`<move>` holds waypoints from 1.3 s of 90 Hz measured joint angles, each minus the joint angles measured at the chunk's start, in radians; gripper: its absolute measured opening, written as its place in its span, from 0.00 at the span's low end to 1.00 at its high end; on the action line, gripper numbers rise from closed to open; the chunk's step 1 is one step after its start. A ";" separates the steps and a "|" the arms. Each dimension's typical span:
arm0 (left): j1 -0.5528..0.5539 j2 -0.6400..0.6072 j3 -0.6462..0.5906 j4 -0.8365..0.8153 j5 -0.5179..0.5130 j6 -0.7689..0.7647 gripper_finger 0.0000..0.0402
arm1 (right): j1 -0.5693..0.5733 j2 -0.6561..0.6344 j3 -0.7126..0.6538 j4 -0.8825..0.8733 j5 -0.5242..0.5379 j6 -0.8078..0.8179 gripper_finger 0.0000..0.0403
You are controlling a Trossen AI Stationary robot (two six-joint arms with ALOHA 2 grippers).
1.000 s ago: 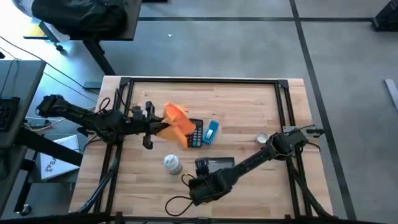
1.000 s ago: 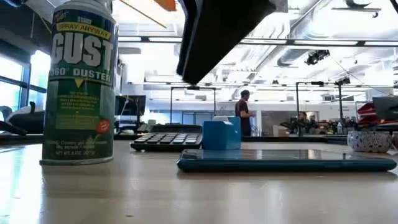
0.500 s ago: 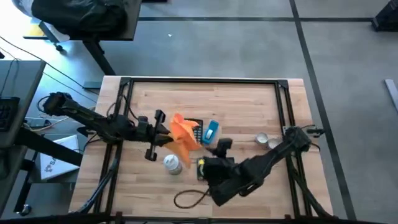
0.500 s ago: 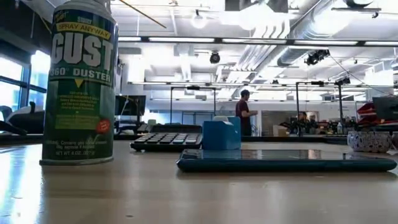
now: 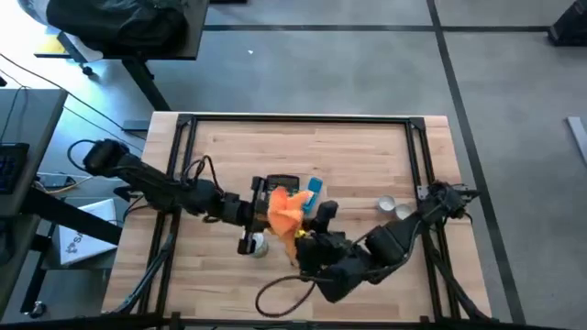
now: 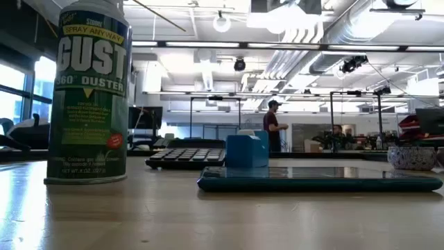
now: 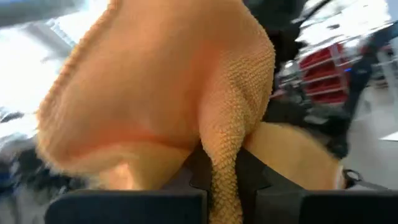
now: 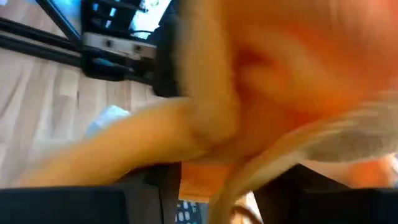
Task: Apply microfiber cloth
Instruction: Wipe the tablet with the orange microfiber cloth
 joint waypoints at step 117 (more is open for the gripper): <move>-0.367 -0.143 0.007 -0.512 -0.624 0.000 0.48 | 0.118 -0.230 -0.359 -0.604 -0.279 0.708 0.00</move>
